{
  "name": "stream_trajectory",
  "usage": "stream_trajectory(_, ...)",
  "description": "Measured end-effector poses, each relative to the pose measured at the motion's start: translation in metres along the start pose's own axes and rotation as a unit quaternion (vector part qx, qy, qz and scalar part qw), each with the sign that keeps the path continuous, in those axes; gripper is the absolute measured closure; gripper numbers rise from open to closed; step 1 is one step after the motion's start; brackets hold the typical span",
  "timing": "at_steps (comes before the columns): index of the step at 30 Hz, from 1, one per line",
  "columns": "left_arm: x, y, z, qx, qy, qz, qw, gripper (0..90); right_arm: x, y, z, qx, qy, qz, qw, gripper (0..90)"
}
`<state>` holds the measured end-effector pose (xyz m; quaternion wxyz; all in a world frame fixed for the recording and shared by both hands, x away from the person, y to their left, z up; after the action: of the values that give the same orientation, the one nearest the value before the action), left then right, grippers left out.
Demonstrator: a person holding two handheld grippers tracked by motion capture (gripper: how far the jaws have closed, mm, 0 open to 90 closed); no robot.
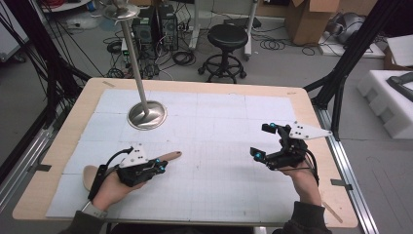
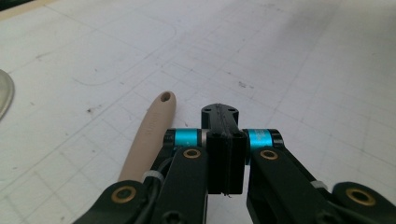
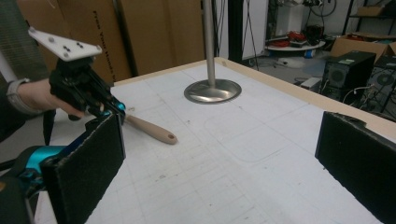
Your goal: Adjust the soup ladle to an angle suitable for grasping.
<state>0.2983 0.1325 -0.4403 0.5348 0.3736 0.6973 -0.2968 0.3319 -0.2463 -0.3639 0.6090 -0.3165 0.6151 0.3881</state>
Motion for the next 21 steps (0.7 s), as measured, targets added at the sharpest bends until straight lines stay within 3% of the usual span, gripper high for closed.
stream_trajectory(3,-0.006,0.006,-0.013,0.006,0.0,0.002,1.0,89.6,0.001,0.0,0.001,0.0,0.005,0.001,1.0,0.4)
stream_trajectory(11,-0.018,0.02,-0.035,0.029,0.022,0.034,0.9988,89.6,0.002,0.0,0.002,0.001,0.005,-0.001,1.0,0.4)
stream_trajectory(18,-0.026,0.041,-0.055,0.046,0.047,0.039,0.997,89.6,0.002,-0.001,0.002,0.001,0.004,-0.001,1.0,0.4)
stream_trajectory(21,-0.026,0.049,-0.06,0.065,0.061,0.039,0.9953,85.6,0.002,-0.001,0.002,0.0,0.007,-0.001,1.0,0.4)
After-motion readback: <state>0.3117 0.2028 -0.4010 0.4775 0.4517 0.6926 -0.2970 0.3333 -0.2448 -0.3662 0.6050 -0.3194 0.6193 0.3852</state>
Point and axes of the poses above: each handheld gripper's, and its own axes: z roughly forward along the jaws, x roughly out of its underside, y roughly to its left, the point moved 5 cm from there along z, roughly forward along the jaws, and after that the axes turned 14 degrees about -y, right-handed, at the moved point
